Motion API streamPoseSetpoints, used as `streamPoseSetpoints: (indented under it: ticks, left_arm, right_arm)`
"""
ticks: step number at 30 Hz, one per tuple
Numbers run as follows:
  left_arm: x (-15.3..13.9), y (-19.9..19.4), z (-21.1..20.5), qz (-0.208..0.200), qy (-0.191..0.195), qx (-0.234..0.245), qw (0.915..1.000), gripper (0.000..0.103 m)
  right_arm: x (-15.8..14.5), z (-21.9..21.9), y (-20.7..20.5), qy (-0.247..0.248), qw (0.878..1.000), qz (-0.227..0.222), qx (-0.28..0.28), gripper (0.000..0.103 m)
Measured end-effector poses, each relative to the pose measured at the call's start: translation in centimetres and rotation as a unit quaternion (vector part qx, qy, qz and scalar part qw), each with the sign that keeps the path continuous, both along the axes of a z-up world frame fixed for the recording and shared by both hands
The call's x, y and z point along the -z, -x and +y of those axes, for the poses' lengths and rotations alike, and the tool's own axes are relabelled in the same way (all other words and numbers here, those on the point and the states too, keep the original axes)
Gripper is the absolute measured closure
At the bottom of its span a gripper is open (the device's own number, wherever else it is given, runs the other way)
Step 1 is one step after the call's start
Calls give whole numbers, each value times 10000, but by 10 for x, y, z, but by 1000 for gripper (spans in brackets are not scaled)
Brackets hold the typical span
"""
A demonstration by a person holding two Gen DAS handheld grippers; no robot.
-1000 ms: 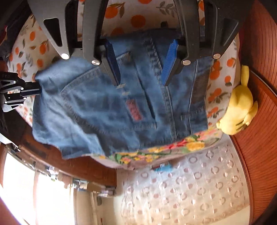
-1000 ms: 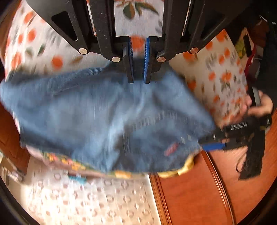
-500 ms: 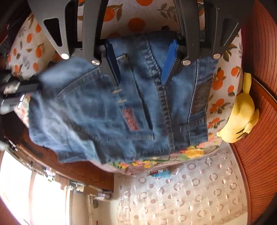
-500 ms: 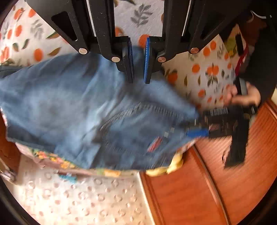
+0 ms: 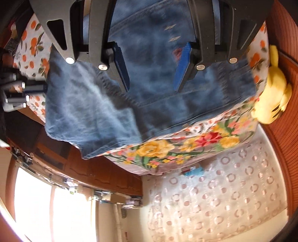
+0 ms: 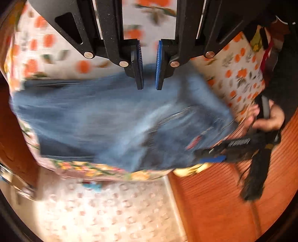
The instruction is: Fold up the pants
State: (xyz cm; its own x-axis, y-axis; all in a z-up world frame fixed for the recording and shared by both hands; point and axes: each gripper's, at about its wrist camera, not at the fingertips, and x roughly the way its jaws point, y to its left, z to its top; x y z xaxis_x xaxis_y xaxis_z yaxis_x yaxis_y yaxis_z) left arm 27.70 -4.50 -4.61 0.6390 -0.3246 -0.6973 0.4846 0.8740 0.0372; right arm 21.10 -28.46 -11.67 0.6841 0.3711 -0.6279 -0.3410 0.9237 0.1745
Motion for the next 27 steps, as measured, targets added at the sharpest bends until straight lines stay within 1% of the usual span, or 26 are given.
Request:
streamPoseSetpoints:
  ticks: [3, 5, 8, 11, 15, 18, 22, 24, 27]
  left_arm:
    - [1, -7, -26, 13, -12, 187, 9998, 53]
    - [3, -12, -44, 41, -10, 333, 9994, 53]
    - [6, -18, -62, 100, 10, 466, 9989, 53]
    - [12, -21, -83, 172, -14, 612, 9980, 53]
    - [23, -22, -96, 292, -82, 717, 9970, 53]
    - [34, -21, -100, 419, -137, 728, 9964, 53]
    - [49, -21, -101, 581, -165, 720, 9956, 53]
    - [55, -19, -101, 605, -193, 719, 9954, 53]
    - [60, -19, -101, 611, -164, 709, 9955, 53]
  right_arm:
    - [-3, -47, -1, 129, 9981, -125, 593, 74]
    - [-2, -76, -3, 104, 9961, -88, 867, 72]
    - [2, -102, -5, 38, 9931, -37, 1174, 71]
    - [8, -120, -9, -91, 9908, 24, 1351, 69]
    - [14, -132, -25, -357, 9875, 151, 1528, 65]
    - [17, -129, -37, -500, 9859, 193, 1586, 65]
    - [23, -128, -35, -720, 9830, 321, 1657, 64]
    - [25, -126, -33, -780, 9819, 384, 1681, 64]
    - [26, -128, -31, -1010, 9788, 533, 1698, 63]
